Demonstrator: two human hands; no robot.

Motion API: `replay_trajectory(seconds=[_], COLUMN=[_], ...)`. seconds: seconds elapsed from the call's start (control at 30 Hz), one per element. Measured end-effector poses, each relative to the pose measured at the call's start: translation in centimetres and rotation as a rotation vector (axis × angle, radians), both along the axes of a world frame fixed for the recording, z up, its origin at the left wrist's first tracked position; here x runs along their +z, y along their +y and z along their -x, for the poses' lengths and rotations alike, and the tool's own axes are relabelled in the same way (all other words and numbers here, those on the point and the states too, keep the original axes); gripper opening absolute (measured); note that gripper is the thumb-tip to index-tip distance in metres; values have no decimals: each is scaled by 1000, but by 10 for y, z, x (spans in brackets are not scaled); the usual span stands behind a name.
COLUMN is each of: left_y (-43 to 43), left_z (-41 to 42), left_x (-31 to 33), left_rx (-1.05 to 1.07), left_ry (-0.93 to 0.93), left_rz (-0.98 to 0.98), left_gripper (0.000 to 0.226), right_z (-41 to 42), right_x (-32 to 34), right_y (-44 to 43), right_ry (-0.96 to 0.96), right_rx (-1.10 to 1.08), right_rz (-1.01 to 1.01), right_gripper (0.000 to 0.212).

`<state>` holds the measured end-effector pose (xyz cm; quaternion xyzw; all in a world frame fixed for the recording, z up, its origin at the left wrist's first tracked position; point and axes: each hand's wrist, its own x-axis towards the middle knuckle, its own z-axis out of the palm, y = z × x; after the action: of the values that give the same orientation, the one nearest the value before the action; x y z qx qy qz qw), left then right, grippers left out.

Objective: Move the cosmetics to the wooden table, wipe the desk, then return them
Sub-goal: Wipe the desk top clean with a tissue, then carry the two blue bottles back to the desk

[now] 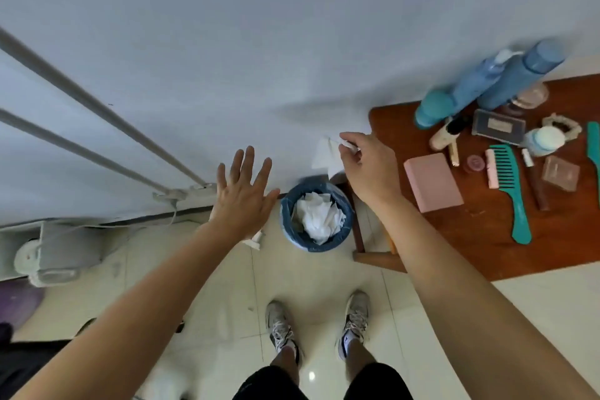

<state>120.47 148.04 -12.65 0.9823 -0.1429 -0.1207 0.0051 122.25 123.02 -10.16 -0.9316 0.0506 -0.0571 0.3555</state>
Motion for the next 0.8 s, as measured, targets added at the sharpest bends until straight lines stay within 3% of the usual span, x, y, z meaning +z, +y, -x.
replay_trajectory(seconds=[0.27, 0.43, 0.53, 0.67, 0.8], left_y=[-5, -18, -30, -39, -43], left_z=[41, 76, 85, 88, 89], left_x=[-230, -353, -414, -471, -493], left_rx=[-69, -100, -124, -150, -132], left_ry=[390, 523, 502, 494, 480], left_rz=[-64, -122, -124, -121, -88], left_gripper=[71, 74, 77, 80, 84], right_z=[29, 52, 61, 78, 83], right_x=[-222, -352, -428, -503, -530], right_y=[14, 10, 10, 10, 5], right_ry=[283, 274, 354, 647, 758], right_rx=[-137, -111, 38, 409, 496], right_rz=[1, -42, 59, 336, 494], right_gripper=[29, 27, 36, 59, 63])
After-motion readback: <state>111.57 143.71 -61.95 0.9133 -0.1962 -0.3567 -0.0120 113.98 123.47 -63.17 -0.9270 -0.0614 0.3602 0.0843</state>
